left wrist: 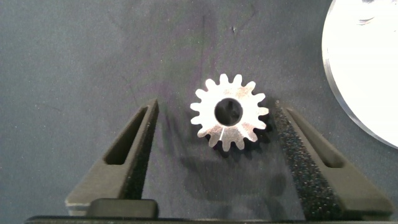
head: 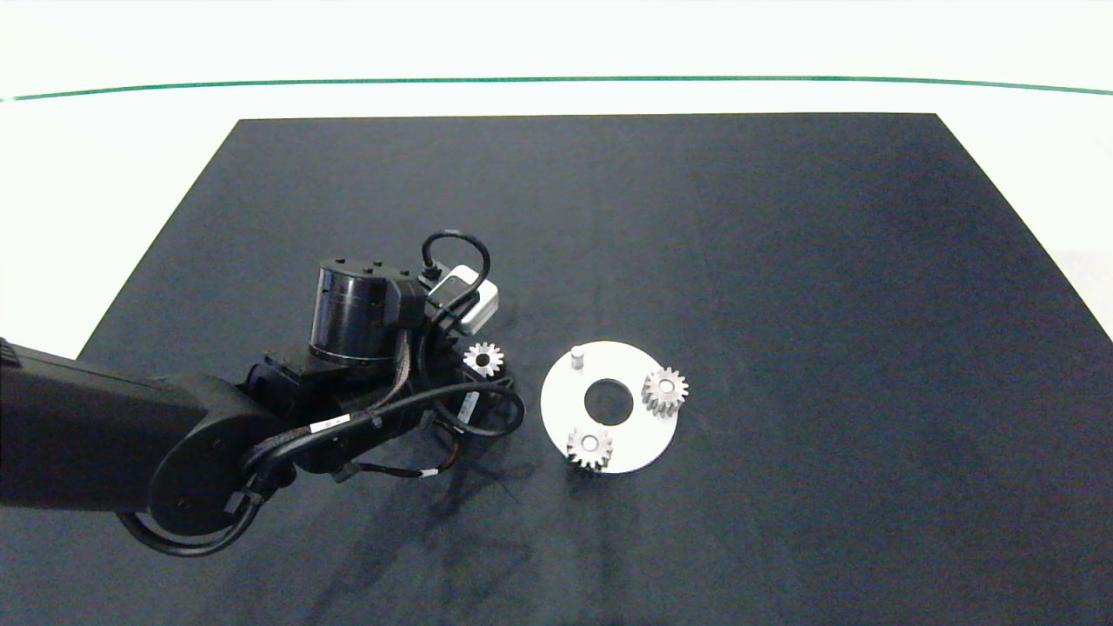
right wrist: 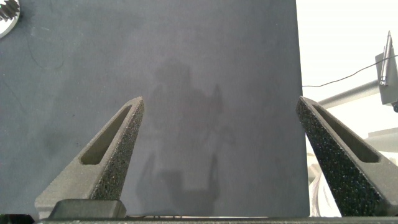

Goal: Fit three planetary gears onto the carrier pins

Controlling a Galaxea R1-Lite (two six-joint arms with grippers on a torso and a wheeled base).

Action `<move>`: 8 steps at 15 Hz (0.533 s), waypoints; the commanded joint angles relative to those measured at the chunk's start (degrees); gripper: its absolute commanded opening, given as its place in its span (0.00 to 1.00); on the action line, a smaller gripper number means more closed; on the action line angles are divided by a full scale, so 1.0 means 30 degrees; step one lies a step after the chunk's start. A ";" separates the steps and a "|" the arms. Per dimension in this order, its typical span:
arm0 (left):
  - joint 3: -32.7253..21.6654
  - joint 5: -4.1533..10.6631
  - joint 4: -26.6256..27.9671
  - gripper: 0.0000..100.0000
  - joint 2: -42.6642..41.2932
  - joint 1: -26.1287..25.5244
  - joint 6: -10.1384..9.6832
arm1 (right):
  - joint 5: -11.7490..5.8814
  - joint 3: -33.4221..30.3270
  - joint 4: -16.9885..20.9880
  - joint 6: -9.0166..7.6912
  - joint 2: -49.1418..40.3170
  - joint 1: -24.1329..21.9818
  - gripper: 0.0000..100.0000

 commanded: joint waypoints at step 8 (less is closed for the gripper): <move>-0.0002 0.0004 -0.0045 0.52 -0.0001 -0.0002 0.0040 | -0.0043 -0.0095 0.0051 -0.0030 0.0023 -0.0024 1.00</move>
